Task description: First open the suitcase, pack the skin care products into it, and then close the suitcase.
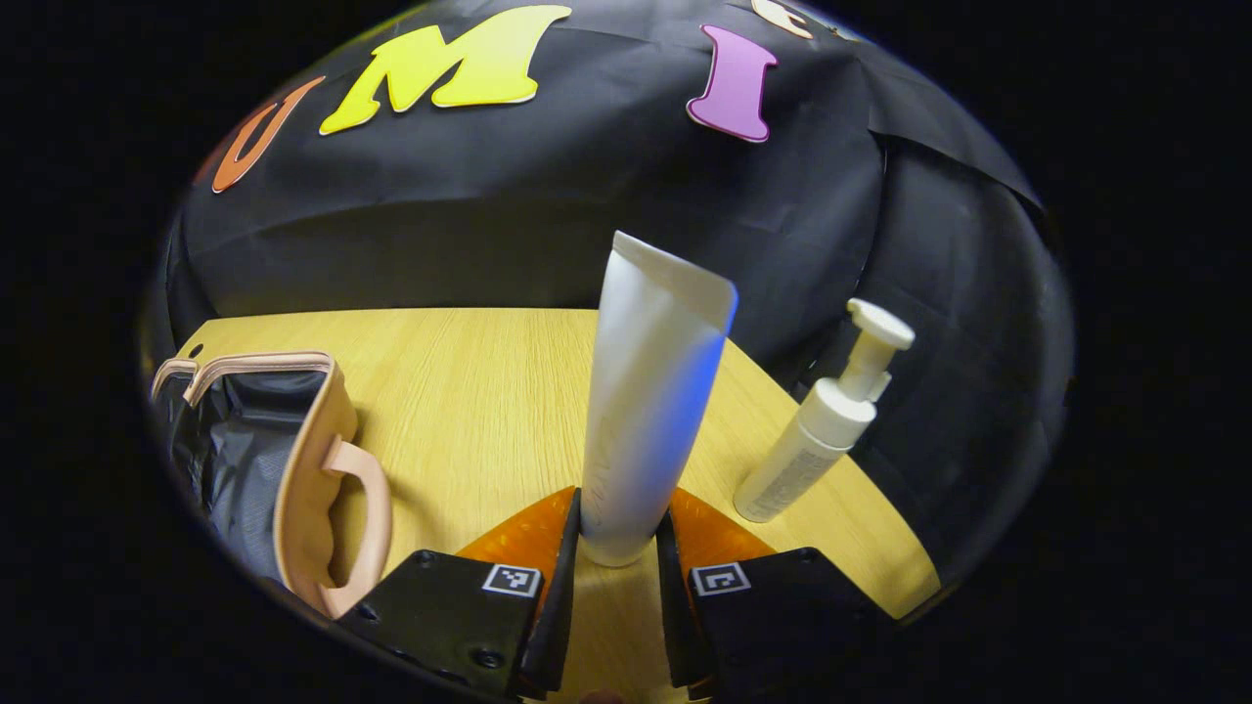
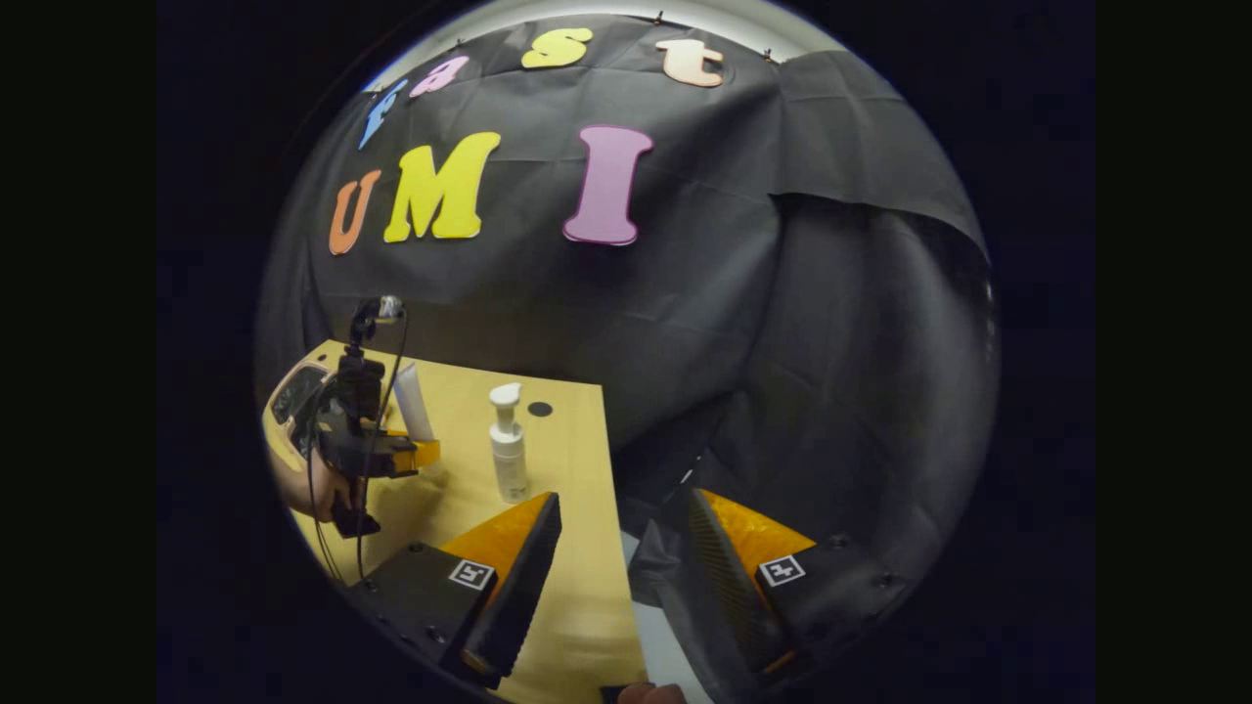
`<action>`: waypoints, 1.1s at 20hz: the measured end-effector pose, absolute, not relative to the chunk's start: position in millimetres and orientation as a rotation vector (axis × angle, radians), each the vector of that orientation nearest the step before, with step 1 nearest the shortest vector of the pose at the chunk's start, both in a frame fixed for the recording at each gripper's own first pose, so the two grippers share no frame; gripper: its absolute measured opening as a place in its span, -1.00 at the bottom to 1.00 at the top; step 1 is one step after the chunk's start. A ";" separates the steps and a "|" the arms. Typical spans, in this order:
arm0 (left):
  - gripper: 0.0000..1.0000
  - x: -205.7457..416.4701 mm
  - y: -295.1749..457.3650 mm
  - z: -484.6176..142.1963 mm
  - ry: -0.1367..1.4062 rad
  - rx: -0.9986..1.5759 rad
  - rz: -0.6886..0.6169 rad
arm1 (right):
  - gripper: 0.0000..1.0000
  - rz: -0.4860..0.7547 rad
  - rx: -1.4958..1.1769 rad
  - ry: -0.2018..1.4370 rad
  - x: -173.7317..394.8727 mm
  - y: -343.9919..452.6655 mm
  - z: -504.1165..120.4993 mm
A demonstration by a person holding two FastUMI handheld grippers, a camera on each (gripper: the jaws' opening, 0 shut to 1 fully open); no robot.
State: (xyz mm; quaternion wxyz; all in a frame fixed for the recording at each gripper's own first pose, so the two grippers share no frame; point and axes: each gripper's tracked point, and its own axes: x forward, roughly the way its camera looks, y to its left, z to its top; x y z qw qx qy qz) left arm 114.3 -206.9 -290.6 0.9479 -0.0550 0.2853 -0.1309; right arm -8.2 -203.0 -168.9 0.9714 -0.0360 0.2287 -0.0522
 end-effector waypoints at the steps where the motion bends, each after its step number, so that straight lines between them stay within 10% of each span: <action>1: -0.17 105.5 -203.5 -274.0 0.571 -0.130 -0.274 | 0.58 -0.071 -0.061 0.457 2.0 -191.2 -174.4; 9: -0.18 11.7 -136.1 -203.3 0.589 -0.207 -0.169 | 0.58 0.163 0.001 0.534 100.1 -106.3 -267.9; 22: -0.17 -63.0 10.6 -180.8 0.626 -0.248 0.135 | 0.51 0.125 0.127 0.657 178.2 -84.1 -336.5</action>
